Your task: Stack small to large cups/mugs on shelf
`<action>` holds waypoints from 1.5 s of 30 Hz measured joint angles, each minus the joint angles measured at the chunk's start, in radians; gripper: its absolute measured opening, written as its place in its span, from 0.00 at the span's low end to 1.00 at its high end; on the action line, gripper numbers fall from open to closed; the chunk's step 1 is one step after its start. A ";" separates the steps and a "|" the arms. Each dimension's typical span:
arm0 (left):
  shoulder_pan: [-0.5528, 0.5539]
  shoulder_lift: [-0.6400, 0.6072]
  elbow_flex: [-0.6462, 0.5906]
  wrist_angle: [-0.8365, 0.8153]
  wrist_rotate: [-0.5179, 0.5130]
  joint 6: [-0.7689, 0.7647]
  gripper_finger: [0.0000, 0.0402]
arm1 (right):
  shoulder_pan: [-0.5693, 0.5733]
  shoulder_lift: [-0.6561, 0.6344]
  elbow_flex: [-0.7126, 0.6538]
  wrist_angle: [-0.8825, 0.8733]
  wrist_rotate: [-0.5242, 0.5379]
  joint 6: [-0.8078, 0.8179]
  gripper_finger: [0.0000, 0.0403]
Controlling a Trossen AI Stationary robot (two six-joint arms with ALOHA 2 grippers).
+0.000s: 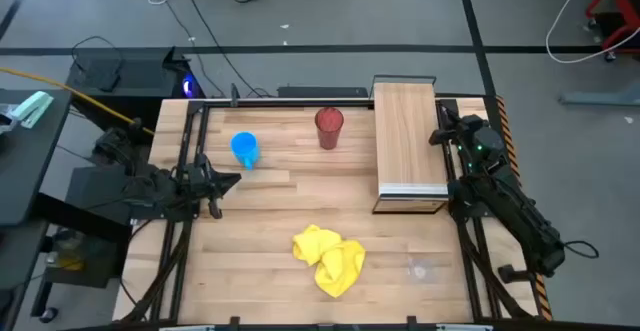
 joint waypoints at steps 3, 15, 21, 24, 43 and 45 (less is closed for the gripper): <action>0.000 0.000 0.000 0.000 0.000 0.000 0.09 | 0.000 0.000 0.000 0.000 0.000 0.000 0.21; 0.000 0.000 0.000 0.000 0.000 0.000 0.07 | 0.000 0.000 0.000 0.000 0.000 0.000 0.21; 0.000 0.000 0.000 0.000 0.000 0.000 0.09 | 0.000 0.000 0.000 0.000 0.000 0.000 0.21; 0.000 0.000 0.000 0.000 0.000 0.000 0.10 | 0.000 0.000 0.000 0.000 0.000 0.000 0.21; 0.000 0.000 0.000 0.000 0.000 0.000 0.10 | 0.000 0.000 0.000 0.000 0.000 0.000 0.21; 0.000 0.000 0.000 0.000 0.000 0.000 0.10 | 0.000 0.000 0.000 0.000 0.000 0.000 0.21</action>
